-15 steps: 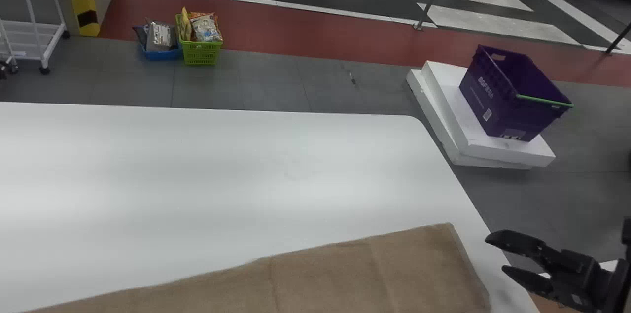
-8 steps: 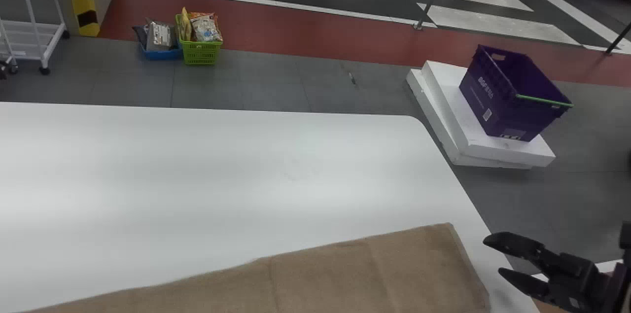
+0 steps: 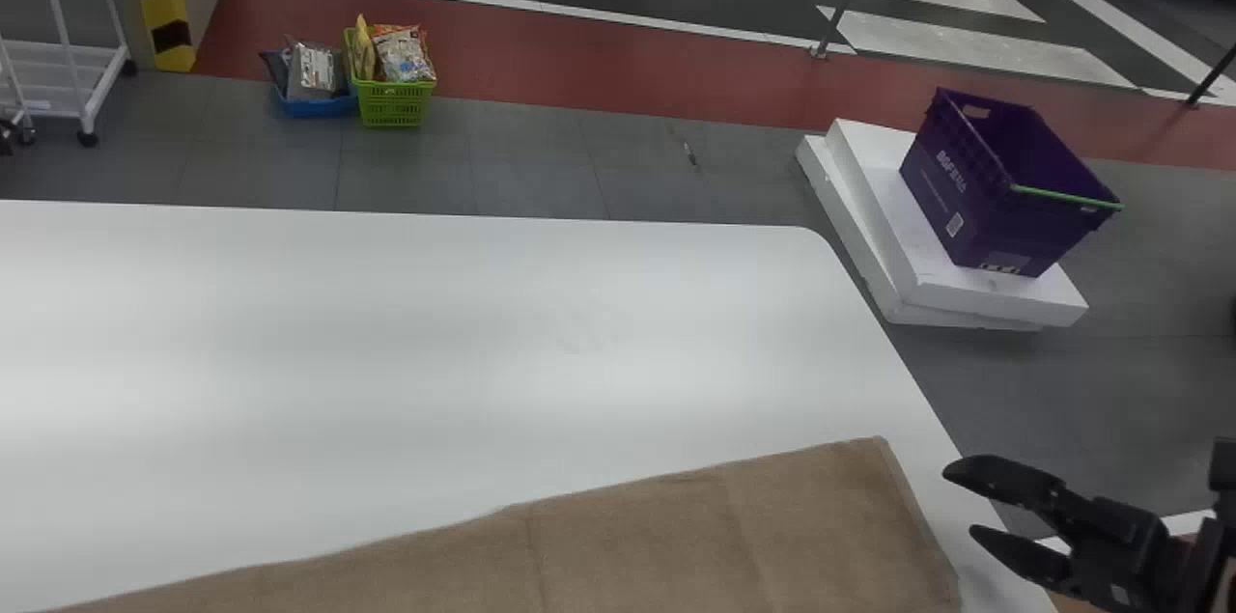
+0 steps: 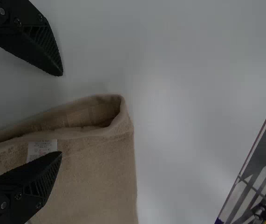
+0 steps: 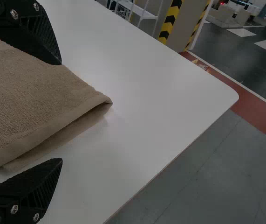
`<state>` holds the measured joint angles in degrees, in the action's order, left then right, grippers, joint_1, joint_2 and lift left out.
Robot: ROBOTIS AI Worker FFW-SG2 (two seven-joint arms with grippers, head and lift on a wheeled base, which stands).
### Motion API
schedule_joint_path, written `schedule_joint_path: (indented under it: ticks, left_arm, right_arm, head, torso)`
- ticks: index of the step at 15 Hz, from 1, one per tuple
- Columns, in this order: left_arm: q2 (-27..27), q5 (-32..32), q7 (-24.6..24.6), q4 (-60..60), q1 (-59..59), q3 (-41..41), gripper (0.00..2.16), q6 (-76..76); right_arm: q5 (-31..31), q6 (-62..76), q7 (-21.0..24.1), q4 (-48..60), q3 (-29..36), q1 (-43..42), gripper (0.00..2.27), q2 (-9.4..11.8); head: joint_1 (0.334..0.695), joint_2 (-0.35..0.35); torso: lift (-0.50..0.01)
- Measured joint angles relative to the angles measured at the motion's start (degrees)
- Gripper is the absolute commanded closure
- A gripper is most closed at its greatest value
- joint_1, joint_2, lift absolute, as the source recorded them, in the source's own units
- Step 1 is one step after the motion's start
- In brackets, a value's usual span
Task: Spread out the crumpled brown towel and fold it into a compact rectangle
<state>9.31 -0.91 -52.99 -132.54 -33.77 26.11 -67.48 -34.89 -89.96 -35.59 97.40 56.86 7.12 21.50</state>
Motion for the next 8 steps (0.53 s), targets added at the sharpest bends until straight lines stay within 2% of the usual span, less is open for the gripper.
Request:
schedule_joint_path:
  ticks: [2,3,6,7,8]
  left_arm:
    - [0.0,1.71,0.78,-0.73,-0.26,-1.69,0.23,0.47]
    - [0.0,2.16,0.74,-0.96,-0.31,-2.12,0.41,0.52]
    - [0.09,2.88,-0.41,-1.39,-0.33,-2.18,1.33,0.54]
    - [0.15,2.99,-1.03,-1.57,-0.33,-1.92,1.44,0.54]
    - [0.17,3.02,-1.43,-1.81,-0.36,-1.56,1.44,0.5]
  right_arm:
    - [0.0,0.0,0.0,-0.13,-0.02,0.0,0.07,-0.12]
    - [0.0,0.0,0.0,-0.19,-0.02,0.0,0.07,-0.14]
    - [0.0,0.0,0.0,-0.4,-0.01,0.0,0.07,-0.14]
    - [0.0,0.0,0.0,-0.5,-0.04,-0.02,0.07,-0.14]
    - [0.0,0.0,0.0,-0.61,-0.12,-0.06,0.07,-0.15]
  head:
    - [0.695,-0.35]
    - [0.695,-0.35]
    - [0.695,-0.35]
    - [0.695,-0.35]
    - [0.695,-0.35]
  torso:
    - [-0.127]
    - [-0.127]
    - [-0.127]
    - [-0.127]
    - [-0.127]
